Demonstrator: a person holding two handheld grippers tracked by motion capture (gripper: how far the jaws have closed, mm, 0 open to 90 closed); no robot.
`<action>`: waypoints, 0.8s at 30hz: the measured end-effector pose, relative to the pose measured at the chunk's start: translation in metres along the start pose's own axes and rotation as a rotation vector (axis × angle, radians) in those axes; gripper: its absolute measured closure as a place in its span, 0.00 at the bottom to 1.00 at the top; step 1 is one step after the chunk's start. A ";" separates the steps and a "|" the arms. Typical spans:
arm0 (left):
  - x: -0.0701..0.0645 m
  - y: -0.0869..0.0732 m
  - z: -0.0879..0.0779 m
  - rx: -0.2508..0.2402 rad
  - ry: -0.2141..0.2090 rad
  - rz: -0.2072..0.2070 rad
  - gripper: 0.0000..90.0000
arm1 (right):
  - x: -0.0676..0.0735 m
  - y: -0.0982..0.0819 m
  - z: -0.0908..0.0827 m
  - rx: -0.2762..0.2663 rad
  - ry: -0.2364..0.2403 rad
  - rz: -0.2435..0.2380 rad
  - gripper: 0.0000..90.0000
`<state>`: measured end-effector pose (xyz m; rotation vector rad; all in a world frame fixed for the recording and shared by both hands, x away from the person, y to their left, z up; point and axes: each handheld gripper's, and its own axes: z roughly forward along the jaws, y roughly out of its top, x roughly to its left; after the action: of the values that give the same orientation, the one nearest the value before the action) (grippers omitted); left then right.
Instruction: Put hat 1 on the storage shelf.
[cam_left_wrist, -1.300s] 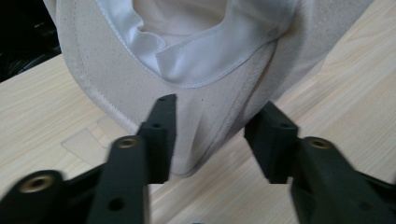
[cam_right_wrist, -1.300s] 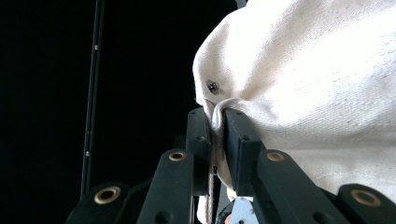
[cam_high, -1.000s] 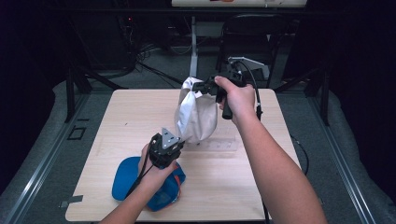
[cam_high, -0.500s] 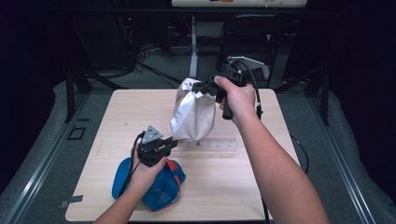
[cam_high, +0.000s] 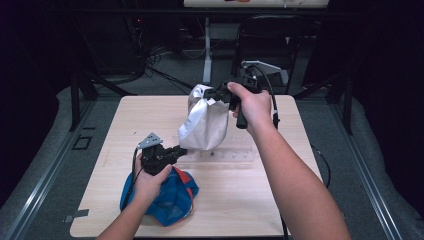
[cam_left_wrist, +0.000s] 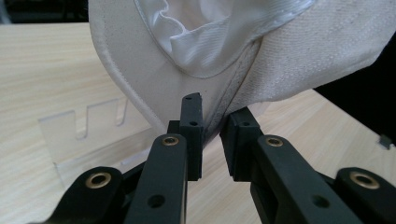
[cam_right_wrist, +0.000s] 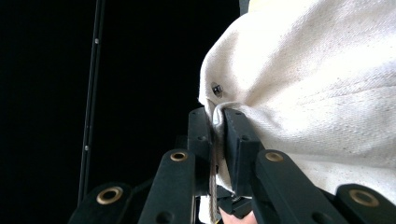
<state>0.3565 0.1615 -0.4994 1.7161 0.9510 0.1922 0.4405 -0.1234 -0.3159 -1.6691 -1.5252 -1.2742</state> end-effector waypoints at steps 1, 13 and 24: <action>0.002 -0.002 -0.001 -0.009 -0.011 -0.020 0.89 | 0.000 0.000 0.001 0.001 0.003 0.000 0.91; 0.012 -0.015 -0.012 -0.046 0.020 -0.066 0.89 | -0.004 -0.005 0.017 0.037 -0.004 -0.008 0.91; 0.015 -0.030 -0.008 -0.065 0.036 -0.122 0.88 | -0.011 -0.008 0.026 0.055 -0.044 -0.012 0.91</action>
<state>0.3469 0.1794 -0.5271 1.5944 1.0613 0.1724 0.4415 -0.1038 -0.3380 -1.6654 -1.5845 -1.1980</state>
